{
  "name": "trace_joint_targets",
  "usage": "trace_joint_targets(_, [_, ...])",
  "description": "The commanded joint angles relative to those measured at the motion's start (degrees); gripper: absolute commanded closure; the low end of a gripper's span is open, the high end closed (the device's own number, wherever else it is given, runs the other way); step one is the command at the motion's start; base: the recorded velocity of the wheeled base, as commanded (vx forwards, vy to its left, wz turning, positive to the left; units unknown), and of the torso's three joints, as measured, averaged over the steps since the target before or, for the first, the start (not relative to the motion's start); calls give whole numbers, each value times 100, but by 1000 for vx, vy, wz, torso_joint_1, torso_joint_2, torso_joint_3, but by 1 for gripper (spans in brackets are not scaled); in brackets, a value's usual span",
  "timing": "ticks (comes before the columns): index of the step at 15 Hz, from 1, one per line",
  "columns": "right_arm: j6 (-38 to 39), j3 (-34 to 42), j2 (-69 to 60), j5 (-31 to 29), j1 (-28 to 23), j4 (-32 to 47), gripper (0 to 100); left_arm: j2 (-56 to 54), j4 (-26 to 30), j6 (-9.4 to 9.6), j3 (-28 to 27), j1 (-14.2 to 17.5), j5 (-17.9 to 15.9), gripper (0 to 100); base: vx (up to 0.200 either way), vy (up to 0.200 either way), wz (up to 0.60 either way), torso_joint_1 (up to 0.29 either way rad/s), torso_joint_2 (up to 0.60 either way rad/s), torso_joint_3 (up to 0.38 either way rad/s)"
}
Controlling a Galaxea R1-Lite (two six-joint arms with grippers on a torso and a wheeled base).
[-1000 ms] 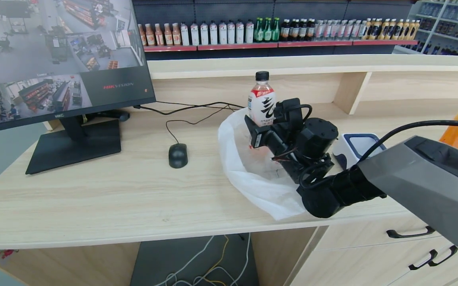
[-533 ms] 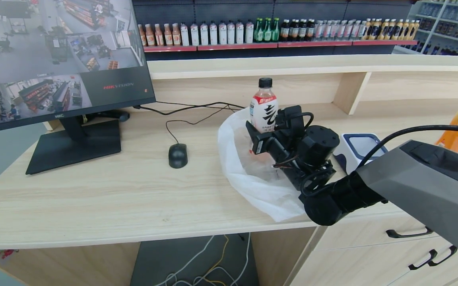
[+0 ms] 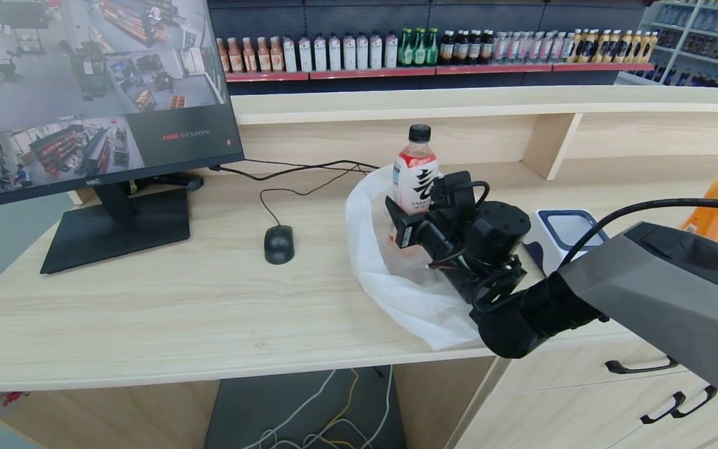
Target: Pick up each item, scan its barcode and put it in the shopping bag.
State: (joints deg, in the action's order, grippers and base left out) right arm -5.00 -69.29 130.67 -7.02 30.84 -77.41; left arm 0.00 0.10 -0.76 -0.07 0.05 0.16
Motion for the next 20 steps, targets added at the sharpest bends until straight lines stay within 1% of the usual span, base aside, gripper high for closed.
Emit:
trace_joint_targets(1, [-1,135,-50,-1,1,-37,100,0,-1,-4,-1,4,2,0,0,0,0,0,0,0])
trace_joint_targets(10, [69,162,-50,-10,10,-90,100,0,-1,-4,-1,4,2,0,0,0,0,0,0,0])
trace_joint_targets(11, [78,162,-50,-10,10,-99,0,0,-1,-4,-1,4,2,0,0,0,0,0,0,0])
trace_joint_targets(16, [52,285,64,-19,10,-600,0,0,-1,-4,-1,4,2,0,0,0,0,0,0,0])
trace_joint_targets(20, [69,979,-68,-19,45,-1048,0,0,-1,-4,-1,4,2,0,0,0,0,0,0,0])
